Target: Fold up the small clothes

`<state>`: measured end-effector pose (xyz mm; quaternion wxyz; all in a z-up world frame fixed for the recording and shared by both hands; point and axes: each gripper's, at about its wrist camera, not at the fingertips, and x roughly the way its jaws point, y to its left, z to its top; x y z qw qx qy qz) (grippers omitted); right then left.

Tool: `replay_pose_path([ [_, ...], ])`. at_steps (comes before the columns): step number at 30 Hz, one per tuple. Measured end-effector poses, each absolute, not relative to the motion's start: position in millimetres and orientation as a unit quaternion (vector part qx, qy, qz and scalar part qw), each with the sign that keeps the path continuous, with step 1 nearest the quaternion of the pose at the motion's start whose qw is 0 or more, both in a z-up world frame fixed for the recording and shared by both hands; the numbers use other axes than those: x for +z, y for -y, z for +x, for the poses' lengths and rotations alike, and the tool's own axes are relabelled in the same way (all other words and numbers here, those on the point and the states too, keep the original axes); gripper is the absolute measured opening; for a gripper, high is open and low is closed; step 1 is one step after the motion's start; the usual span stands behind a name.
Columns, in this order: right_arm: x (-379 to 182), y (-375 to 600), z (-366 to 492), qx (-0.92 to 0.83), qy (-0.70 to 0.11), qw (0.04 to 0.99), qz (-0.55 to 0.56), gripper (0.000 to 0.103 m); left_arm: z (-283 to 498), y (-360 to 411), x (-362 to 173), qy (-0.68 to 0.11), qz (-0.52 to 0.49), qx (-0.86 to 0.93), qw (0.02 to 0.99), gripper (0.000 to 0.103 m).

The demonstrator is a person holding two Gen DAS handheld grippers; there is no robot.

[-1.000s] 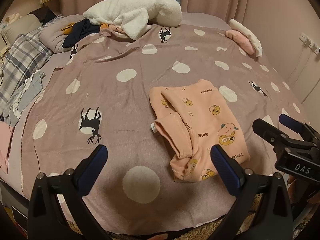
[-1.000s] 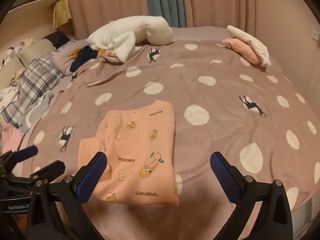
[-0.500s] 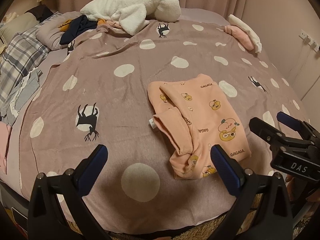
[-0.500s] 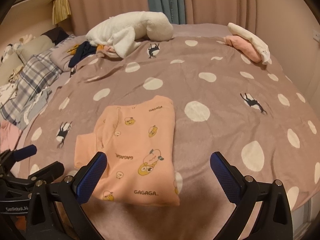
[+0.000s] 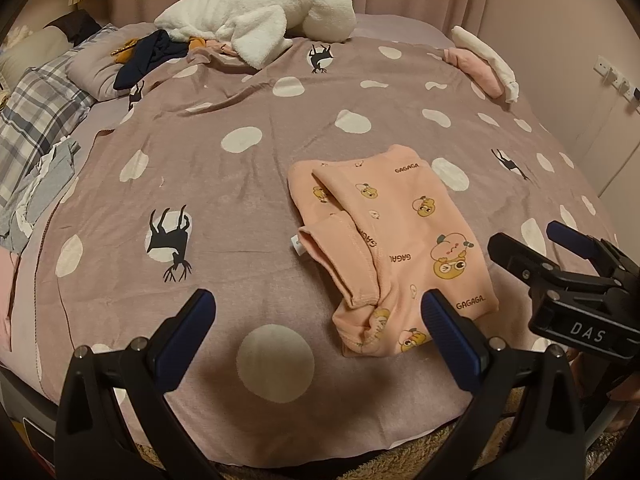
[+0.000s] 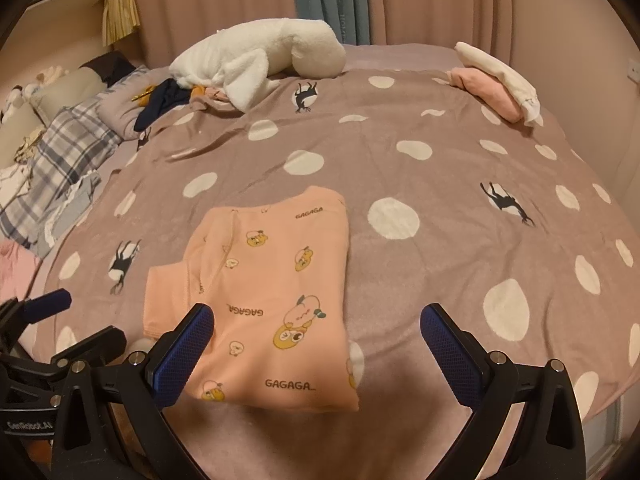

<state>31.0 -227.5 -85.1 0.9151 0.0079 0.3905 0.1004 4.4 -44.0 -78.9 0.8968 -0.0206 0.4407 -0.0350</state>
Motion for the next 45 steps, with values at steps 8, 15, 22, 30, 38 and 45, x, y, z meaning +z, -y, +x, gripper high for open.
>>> replay_pose_path([
  [8, -85.1, 227.0, 31.2, 0.1, -0.391, 0.915, 0.008, 0.102, 4.2, 44.7, -78.9, -0.442, -0.022, -0.036, 0.896, 0.103],
  [15, -84.6, 226.0, 31.3, 0.101, -0.39, 0.915, 0.007, 0.102, 4.2, 44.2, -78.0, -0.442, -0.027, -0.041, 0.895, 0.103],
  [22, -84.4, 226.1, 31.3, 0.101, -0.39, 0.915, 0.007, 0.102, 3.1, 44.0, -77.8, -0.442, -0.027, -0.04, 0.896, 0.103],
  [30, -84.0, 225.6, 31.3, 0.102, -0.389, 0.915, 0.008, 0.102, 2.9, 45.5, -76.9, -0.444, -0.025, -0.039, 0.895, 0.103],
  [38, -84.0, 226.3, 31.7, 0.102, -0.389, 0.916, 0.009, 0.102, 3.0, 46.6, -76.8, -0.444, -0.026, -0.04, 0.895, 0.103],
  [45, -84.1, 226.3, 31.5, 0.103, -0.389, 0.915, 0.008, 0.102, 4.4, 43.7, -76.7, -0.444, -0.032, -0.04, 0.894, 0.103],
])
